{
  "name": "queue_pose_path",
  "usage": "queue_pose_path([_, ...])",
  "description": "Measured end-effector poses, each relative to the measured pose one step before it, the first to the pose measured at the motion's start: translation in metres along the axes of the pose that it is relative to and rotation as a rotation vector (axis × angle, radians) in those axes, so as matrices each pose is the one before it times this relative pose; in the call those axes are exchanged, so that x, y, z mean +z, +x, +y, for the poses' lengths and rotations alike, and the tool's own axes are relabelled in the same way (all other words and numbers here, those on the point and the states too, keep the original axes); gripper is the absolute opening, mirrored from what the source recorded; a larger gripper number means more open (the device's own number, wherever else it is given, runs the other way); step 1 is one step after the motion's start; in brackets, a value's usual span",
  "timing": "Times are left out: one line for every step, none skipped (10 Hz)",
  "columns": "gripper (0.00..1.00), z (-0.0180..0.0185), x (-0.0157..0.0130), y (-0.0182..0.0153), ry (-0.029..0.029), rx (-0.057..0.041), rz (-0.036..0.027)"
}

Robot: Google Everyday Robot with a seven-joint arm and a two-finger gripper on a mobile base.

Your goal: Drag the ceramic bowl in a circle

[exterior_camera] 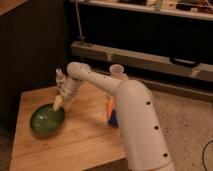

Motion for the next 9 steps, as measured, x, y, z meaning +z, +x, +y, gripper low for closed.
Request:
queue_pose_path([0.57,0.00134,0.00097,-0.00047,-0.00010,0.00213,-0.00124])
queue_pose_path([0.57,0.00017,-0.00017,0.00090,-0.00009,0.00067,0.00127])
queue_pose_path([0.57,0.00051,0.00049,-0.00016,-0.00109,0.00121,-0.00279])
queue_pose_path([0.57,0.00009,0.00064,0.00063,-0.00109,0.00093,-0.00082])
queue_pose_path([0.57,0.00090,0.00073,-0.00043,-0.00237,0.00224,-0.00468])
queue_pose_path([0.57,0.00112,0.00110,-0.00037,-0.00182,0.00170,-0.00556])
queue_pose_path([0.57,0.00071,0.00079,0.00104,-0.00096,0.00103,-0.00129])
queue_pose_path([0.57,0.00139,0.00190,0.00031,-0.00130,0.00188,-0.00630])
queue_pose_path([0.57,0.00066,0.00152,0.00160,-0.00095,-0.00189,-0.00368])
